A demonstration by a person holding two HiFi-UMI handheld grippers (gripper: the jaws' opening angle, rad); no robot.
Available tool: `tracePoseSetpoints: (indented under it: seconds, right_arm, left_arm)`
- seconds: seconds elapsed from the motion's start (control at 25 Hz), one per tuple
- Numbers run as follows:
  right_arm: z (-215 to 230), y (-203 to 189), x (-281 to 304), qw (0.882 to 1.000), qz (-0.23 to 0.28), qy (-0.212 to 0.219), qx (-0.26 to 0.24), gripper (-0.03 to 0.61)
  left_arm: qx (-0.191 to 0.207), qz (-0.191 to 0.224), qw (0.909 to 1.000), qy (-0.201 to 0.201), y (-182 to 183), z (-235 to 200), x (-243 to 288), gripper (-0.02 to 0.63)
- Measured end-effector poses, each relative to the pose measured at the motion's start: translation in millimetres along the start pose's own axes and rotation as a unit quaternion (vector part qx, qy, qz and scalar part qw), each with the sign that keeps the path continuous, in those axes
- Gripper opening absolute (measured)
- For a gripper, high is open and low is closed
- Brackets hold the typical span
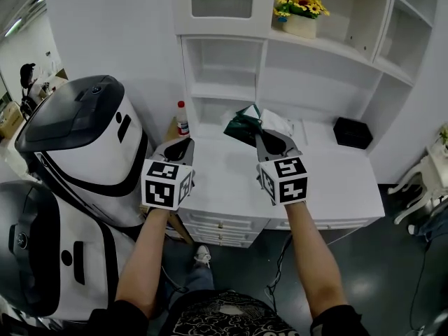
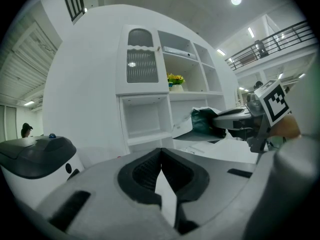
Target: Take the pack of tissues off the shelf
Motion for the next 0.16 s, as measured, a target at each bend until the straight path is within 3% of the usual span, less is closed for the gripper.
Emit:
tracePoseSetpoints:
  seconds: [0.16]
  right_arm:
    - [0.9,0.8,-6.9,1.0,0.001,-0.001,-0.001,0.009]
  left_arm:
    - [0.0,0.003,1.0,-0.001,1.2,5.6,-3.4,0.008]
Point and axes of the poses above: the fingertips, and each gripper's own axes: x forward along the fingers, z to its right, y out of its top, the point moved 4 cm from there along -x, backward along the fingers, and after that the axes turned 2 degrees about -x, right-handed, at the moved point
